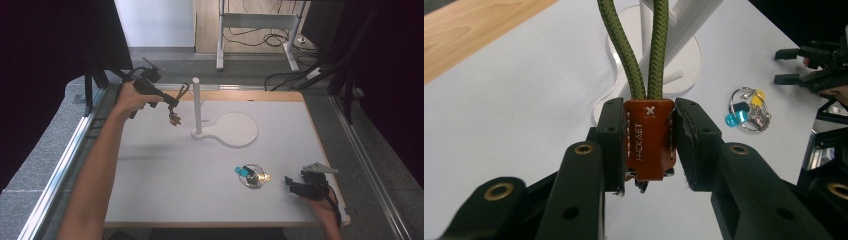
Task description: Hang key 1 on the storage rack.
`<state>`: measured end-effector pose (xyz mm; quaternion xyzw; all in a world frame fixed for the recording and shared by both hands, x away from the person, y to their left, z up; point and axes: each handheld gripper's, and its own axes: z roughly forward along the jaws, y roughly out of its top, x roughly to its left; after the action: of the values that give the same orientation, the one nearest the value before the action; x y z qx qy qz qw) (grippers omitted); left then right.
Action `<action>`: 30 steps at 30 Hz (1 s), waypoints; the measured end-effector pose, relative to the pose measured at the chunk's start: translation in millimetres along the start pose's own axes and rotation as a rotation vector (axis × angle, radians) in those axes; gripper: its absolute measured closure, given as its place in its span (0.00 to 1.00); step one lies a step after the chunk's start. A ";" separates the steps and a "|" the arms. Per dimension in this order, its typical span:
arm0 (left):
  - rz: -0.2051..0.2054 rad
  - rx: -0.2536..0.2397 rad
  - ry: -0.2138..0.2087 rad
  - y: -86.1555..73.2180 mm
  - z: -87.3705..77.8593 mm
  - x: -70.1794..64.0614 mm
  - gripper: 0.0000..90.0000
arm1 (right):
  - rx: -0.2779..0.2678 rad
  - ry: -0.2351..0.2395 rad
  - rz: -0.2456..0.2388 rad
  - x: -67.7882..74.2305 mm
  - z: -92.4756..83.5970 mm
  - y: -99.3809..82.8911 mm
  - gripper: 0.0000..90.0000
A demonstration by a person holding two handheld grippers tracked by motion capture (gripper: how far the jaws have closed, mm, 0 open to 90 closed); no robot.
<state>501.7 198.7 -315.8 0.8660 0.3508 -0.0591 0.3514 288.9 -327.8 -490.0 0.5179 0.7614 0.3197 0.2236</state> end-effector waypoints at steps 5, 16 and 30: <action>0.006 0.014 -0.009 -2.1 7.8 -0.8 0.75 | 0.004 0.000 -0.003 0.2 0.3 0.0 0.34; 0.039 0.042 0.016 -4.0 25.2 -12.7 0.74 | 0.006 0.000 -0.006 1.5 0.2 0.3 0.34; 0.069 0.012 0.102 -8.7 30.2 -25.6 0.66 | -0.001 0.001 -0.005 -0.1 -1.1 0.3 0.34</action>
<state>481.3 169.0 -334.3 0.8816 0.3378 -0.0047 0.3297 288.5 -328.1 -489.0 0.5157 0.7626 0.3197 0.2242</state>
